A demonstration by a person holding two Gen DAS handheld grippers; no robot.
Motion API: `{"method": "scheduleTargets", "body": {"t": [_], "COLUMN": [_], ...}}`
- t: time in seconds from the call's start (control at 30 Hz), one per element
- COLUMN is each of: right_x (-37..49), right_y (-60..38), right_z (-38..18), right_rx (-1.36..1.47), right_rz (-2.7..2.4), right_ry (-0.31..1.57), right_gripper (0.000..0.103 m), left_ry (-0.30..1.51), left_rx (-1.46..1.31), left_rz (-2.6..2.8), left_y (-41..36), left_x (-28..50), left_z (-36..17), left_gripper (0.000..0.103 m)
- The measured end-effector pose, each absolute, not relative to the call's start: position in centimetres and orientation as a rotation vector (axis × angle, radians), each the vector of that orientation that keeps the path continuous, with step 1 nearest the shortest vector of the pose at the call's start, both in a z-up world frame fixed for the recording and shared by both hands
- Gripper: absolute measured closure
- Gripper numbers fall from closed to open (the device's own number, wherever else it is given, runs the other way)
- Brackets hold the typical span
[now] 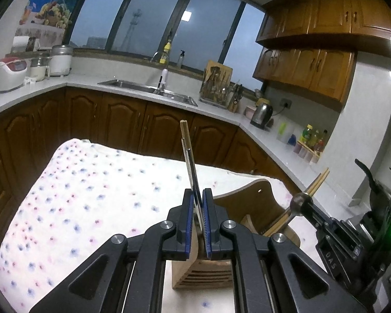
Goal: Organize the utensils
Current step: 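Open both grippers to release the chopstick and spoon into the holder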
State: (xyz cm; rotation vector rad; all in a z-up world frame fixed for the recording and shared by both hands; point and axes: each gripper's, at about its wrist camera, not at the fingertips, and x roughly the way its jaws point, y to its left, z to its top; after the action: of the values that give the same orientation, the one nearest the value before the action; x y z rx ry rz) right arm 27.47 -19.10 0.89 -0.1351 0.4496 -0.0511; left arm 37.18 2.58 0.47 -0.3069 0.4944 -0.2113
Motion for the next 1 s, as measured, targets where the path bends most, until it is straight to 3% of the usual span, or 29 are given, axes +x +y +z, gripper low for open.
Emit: {"method": "scheduleTargets", "body": {"t": [0.13,0.2,0.4,0.53,0.6,0.73,1.0], "right_x": [27.4,27.3,26.9,26.3,25.7,25.0,23.4], "right_y": [-19.3,-19.3,-19.7,-20.0,-20.3,-20.8,-20.9], "right_z": [1.0,1.0,1.3,1.8,2.0,2.0,2.2], "right_rx": [-0.128,-0.120,-0.101,-0.069,-0.047,-0.005,0.041], "right_rz": [-0.048,-0.048,-0.044,-0.038,-0.036,-0.031,-0.008], "right_ry": [0.451,0.449,0.445,0.435,0.430,0.437,0.450], "right_gripper": [0.098,0.098,0.093,0.067,0.063,0.039,0.027], "left_ry": [0.512,0.508,0.503,0.506,0.501,0.501,0.506], "left_rx": [-0.312,-0.314,-0.314,-0.315,-0.313,-0.305,-0.307], "left_rz": [-0.209,-0.199,-0.199,-0.184,-0.167,-0.130,-0.097], "left_y": [2.5,2.5,2.7,2.6,2.9,3.0,3.1], "left_x": [37.0,36.8,35.8,35.0,34.4,33.3,31.3], "left_z": [0.8,1.2,1.9,2.0,2.1,2.2,2.8], "left_gripper": [0.092,0.080,0.078,0.065,0.052,0.032,0.015]}}
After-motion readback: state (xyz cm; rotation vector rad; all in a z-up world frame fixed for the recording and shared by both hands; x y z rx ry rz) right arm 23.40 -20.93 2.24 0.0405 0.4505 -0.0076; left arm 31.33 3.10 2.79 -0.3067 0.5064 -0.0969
